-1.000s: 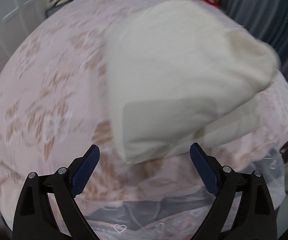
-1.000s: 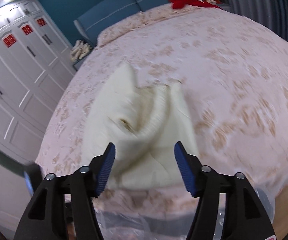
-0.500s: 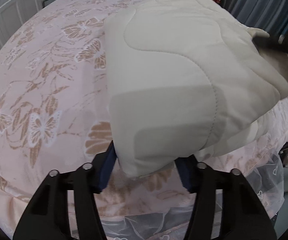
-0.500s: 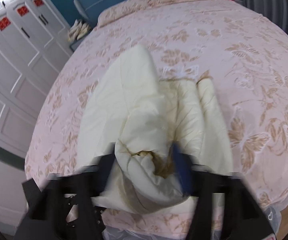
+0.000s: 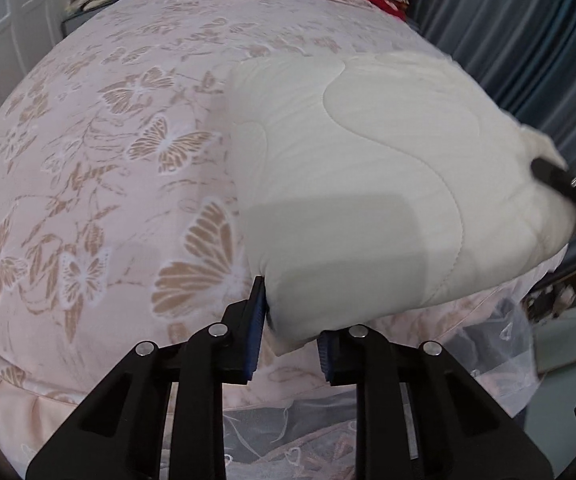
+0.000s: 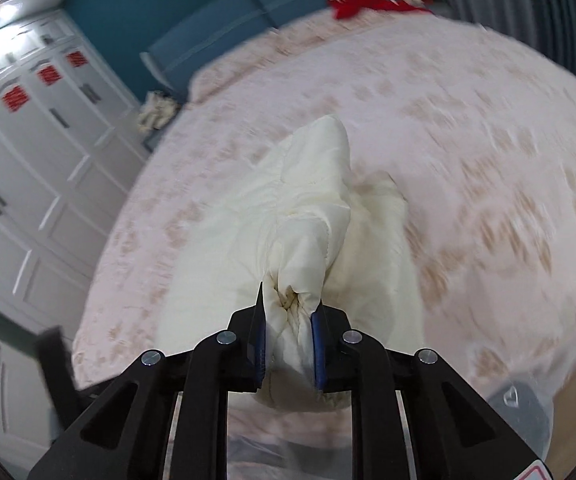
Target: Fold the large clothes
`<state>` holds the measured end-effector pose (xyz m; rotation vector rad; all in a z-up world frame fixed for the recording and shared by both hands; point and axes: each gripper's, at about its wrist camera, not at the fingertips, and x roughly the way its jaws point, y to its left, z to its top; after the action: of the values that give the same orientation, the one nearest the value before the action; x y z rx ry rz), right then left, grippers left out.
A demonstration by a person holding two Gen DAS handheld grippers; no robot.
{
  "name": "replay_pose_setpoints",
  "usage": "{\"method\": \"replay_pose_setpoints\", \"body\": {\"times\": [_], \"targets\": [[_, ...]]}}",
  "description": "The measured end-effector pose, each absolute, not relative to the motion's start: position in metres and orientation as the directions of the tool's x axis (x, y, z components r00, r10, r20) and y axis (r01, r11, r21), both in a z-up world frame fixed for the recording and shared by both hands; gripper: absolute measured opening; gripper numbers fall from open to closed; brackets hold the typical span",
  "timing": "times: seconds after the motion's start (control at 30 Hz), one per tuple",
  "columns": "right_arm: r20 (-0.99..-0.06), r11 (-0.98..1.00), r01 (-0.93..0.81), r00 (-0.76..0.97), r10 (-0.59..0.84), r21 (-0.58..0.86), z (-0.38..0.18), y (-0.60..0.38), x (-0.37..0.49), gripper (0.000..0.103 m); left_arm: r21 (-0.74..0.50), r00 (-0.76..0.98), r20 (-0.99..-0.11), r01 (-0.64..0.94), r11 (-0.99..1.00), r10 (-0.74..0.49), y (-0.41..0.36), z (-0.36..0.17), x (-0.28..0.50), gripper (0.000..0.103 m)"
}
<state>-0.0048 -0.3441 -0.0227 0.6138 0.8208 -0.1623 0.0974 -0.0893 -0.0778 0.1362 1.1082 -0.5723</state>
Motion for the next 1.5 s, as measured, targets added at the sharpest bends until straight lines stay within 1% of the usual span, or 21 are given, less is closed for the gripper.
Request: {"method": "replay_pose_setpoints", "body": {"times": [0.1, 0.27, 0.43, 0.53, 0.63, 0.73, 0.8, 0.83, 0.87, 0.9, 0.97, 1.03, 1.07, 1.17, 1.23, 1.3, 1.33, 1.4, 1.43, 1.47, 1.5], "targets": [[-0.757, 0.816, 0.387, 0.648, 0.092, 0.430, -0.052, -0.348, -0.008, 0.016, -0.154, 0.306, -0.889, 0.501, 0.852, -0.341, -0.094, -0.087, 0.096, 0.022], [-0.766, 0.766, 0.423, 0.629, 0.137, 0.484, -0.096, -0.358, -0.007, 0.016, -0.127, 0.295, -0.904, 0.506, 0.853, -0.310, -0.099, -0.098, 0.093, 0.022], [-0.770, 0.743, 0.436, 0.618, 0.162, 0.507, -0.120, -0.363, -0.004, 0.017, -0.091, 0.295, -0.915, 0.514, 0.853, -0.275, -0.105, -0.109, 0.091, 0.023], [-0.769, 0.738, 0.438, 0.616, 0.169, 0.513, -0.129, -0.362, -0.002, 0.018, -0.073, 0.297, -0.919, 0.515, 0.854, -0.258, -0.108, -0.114, 0.089, 0.027], [-0.751, 0.716, 0.438, 0.634, 0.183, 0.543, -0.130, -0.366, -0.004, 0.020, -0.118, 0.289, -0.909, 0.515, 0.849, -0.301, -0.103, -0.105, 0.088, 0.034], [-0.733, 0.721, 0.418, 0.656, 0.181, 0.552, -0.113, -0.368, -0.013, 0.029, -0.248, 0.243, -0.882, 0.492, 0.834, -0.405, -0.082, -0.084, 0.089, 0.037], [-0.720, 0.736, 0.410, 0.678, 0.150, 0.539, -0.093, -0.369, -0.021, 0.039, -0.314, 0.226, -0.863, 0.462, 0.830, -0.452, -0.070, -0.073, 0.091, 0.046], [-0.717, 0.745, 0.412, 0.685, 0.127, 0.525, -0.083, -0.369, -0.023, 0.045, -0.354, 0.230, -0.845, 0.436, 0.827, -0.483, -0.062, -0.066, 0.095, 0.057], [-0.710, 0.757, 0.411, 0.697, 0.098, 0.508, -0.071, -0.369, -0.025, 0.047, -0.383, 0.244, -0.826, 0.419, 0.823, -0.508, -0.058, -0.062, 0.098, 0.072], [-0.709, 0.761, 0.414, 0.700, 0.083, 0.499, -0.065, -0.370, -0.024, 0.049, -0.419, 0.271, -0.798, 0.392, 0.819, -0.538, -0.053, -0.055, 0.102, 0.077], [-0.721, 0.756, 0.429, 0.688, 0.081, 0.494, -0.060, -0.374, -0.017, 0.056, -0.485, 0.327, -0.742, 0.342, 0.805, -0.586, -0.046, -0.042, 0.115, 0.081], [-0.738, 0.751, 0.444, 0.670, 0.086, 0.490, -0.066, -0.378, -0.009, 0.060, -0.500, 0.336, -0.734, 0.319, 0.805, -0.590, -0.049, -0.040, 0.128, 0.091], [-0.761, 0.752, 0.457, 0.643, 0.090, 0.475, -0.074, -0.378, -0.002, 0.064, -0.513, 0.325, -0.735, 0.307, 0.802, -0.595, -0.055, -0.044, 0.137, 0.092], [-0.784, 0.732, 0.472, 0.606, 0.137, 0.492, -0.096, -0.376, 0.010, 0.068, -0.546, 0.222, -0.765, 0.276, 0.791, -0.605, -0.074, -0.076, 0.159, 0.092], [-0.773, 0.687, 0.481, 0.606, 0.189, 0.545, -0.112, -0.380, 0.011, 0.069, -0.581, 0.152, -0.772, 0.222, 0.783, -0.617, -0.081, -0.104, 0.169, 0.092], [-0.760, 0.653, 0.485, 0.610, 0.225, 0.582, -0.123, -0.381, 0.009, 0.069, -0.628, 0.118, -0.749, 0.189, 0.755, -0.652, -0.084, -0.121, 0.171, 0.091], [-0.753, 0.637, 0.485, 0.613, 0.241, 0.599, -0.126, -0.381, 0.010, 0.062, -0.652, 0.114, -0.733, 0.163, 0.741, -0.670, -0.084, -0.126, 0.172, 0.089], [-0.737, 0.620, 0.473, 0.617, 0.275, 0.627, -0.129, -0.378, 0.012, 0.047, -0.653, 0.115, -0.730, 0.173, 0.737, -0.674, -0.084, -0.123, 0.172, 0.079], [-0.726, 0.613, 0.460, 0.620, 0.296, 0.643, -0.128, -0.376, 0.014, 0.037, -0.649, 0.115, -0.731, 0.185, 0.738, -0.672, -0.084, -0.121, 0.170, 0.070], [-0.720, 0.611, 0.450, 0.620, 0.311, 0.652, -0.126, -0.372, 0.016, 0.033, -0.643, 0.120, -0.732, 0.203, 0.738, -0.671, -0.083, -0.115, 0.169, 0.061], [-0.720, 0.627, 0.434, 0.619, 0.315, 0.647, -0.120, -0.366, 0.019, 0.031, -0.647, 0.122, -0.727, 0.210, 0.733, -0.676, -0.078, -0.110, 0.169, 0.058]]}}
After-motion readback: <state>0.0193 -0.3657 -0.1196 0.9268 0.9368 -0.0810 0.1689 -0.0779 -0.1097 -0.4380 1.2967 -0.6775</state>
